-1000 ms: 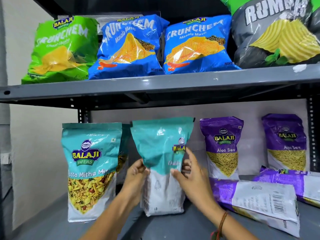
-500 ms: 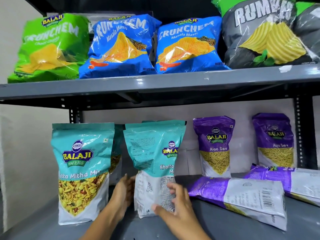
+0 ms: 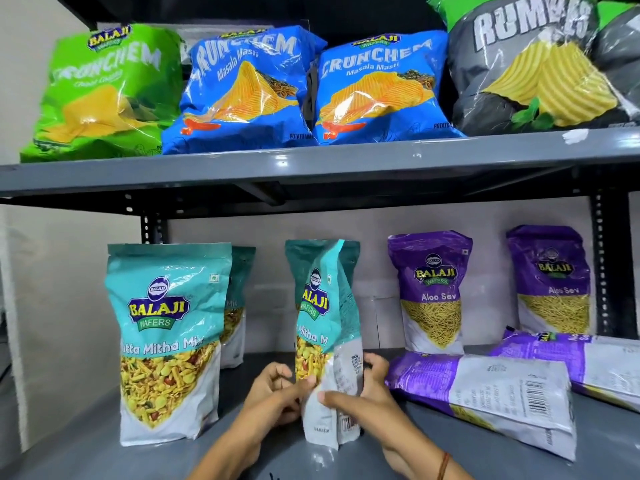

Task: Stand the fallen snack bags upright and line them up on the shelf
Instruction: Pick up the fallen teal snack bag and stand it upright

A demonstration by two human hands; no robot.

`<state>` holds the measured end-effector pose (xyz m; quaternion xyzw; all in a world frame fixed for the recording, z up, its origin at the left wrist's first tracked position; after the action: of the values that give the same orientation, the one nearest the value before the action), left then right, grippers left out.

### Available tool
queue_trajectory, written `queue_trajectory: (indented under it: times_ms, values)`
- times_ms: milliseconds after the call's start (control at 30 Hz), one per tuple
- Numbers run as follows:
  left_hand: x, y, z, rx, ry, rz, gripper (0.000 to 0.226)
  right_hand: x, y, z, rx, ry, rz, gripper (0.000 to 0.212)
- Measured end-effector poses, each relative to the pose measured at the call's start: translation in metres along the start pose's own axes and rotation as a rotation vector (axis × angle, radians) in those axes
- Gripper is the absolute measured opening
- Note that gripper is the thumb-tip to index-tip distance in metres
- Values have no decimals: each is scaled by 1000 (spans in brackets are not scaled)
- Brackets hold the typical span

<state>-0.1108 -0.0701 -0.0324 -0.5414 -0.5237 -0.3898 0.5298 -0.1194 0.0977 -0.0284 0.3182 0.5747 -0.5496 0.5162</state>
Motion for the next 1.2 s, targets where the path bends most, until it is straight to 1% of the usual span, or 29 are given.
queue_trajectory:
  times_ms: [67, 133, 200, 233, 267, 333, 433, 500, 533, 600, 667, 767, 800, 833, 867, 900, 933, 967, 1000, 1033, 1067, 1100, 1133, 1167, 1200]
  values:
    - [0, -3, -5, 54, 34, -29, 46, 2, -6, -7, -23, 10, 38, 72]
    - [3, -7, -10, 61, -13, -2, 71, -1, -9, -16, 5, 45, 49, 63]
    - [6, -12, -10, -14, -6, 10, 93, -3, -12, -22, 38, 106, 46, 49]
    - [7, -13, -9, -67, 23, 15, 99, -3, -12, -23, 30, 95, 51, 44]
    - [10, -14, -6, -125, 41, 19, 99, -2, -14, -25, 20, 90, 53, 43]
    - [10, -15, 2, -219, 19, 22, 93, -1, -12, -28, 19, 98, 59, 39]
    - [5, -18, 8, -224, -55, 29, 90, -2, -13, -30, 3, 122, 60, 29]
    - [2, -17, 8, -145, -130, 34, 86, -2, -16, -33, 18, 146, 52, 32]
    - [1, -16, 7, -83, -186, 47, 88, -2, -19, -33, 21, 159, 47, 34]
    - [4, -9, 5, 33, -283, 84, 94, -3, -23, -33, 37, 178, 37, 36]
    - [10, -2, 4, 101, -348, 112, 102, -2, -26, -32, 45, 207, 23, 37]
    - [15, 9, 4, 160, -361, 65, 115, -5, -21, -27, 34, 243, 33, 37]
    - [16, 12, 4, 206, -348, 42, 121, -9, -16, -25, 16, 250, 35, 36]
    - [18, 16, 4, 290, -327, 32, 126, -16, -9, -26, 4, 272, 5, 35]
    - [23, 26, 4, 415, -304, 60, 127, -27, -4, -28, 7, 327, -53, 38]
    - [31, 39, 7, 536, -251, 120, 122, -45, 2, -32, 33, 416, -144, 43]
    - [39, 52, 13, 622, -169, 202, 112, -65, 6, -40, 78, 479, -246, 46]
    - [47, 62, 26, 661, -95, 282, 100, -90, 8, -52, 138, 523, -359, 44]
    - [53, 67, 41, 638, -24, 333, 93, -110, 8, -67, 182, 566, -441, 38]
    - [54, 68, 58, 590, 55, 335, 92, -131, 7, -82, 224, 618, -493, 30]
    - [54, 68, 77, 519, 129, 320, 94, -144, 1, -104, 264, 657, -483, 24]
    - [53, 67, 99, 438, 225, 256, 96, -156, -3, -126, 300, 712, -456, 19]
    - [51, 64, 120, 351, 337, 158, 95, -162, -10, -150, 307, 801, -385, 17]
    - [50, 60, 138, 265, 458, 58, 92, -162, -20, -170, 283, 934, -290, 17]
    - [42, 56, 152, 158, 528, -30, 85, -154, -32, -189, 231, 1050, -172, 20]
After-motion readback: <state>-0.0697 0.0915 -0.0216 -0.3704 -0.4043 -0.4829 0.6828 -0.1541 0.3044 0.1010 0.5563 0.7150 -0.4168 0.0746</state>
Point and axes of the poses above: each hand's wrist, its own y-axis away from the middle knuckle, its own z-axis out of the palm, x = y × z, the point moved 6 cm from there along -y, towards the middle knuckle, and after that the axes turned 12 degrees about -y, right-handed, at the moved point
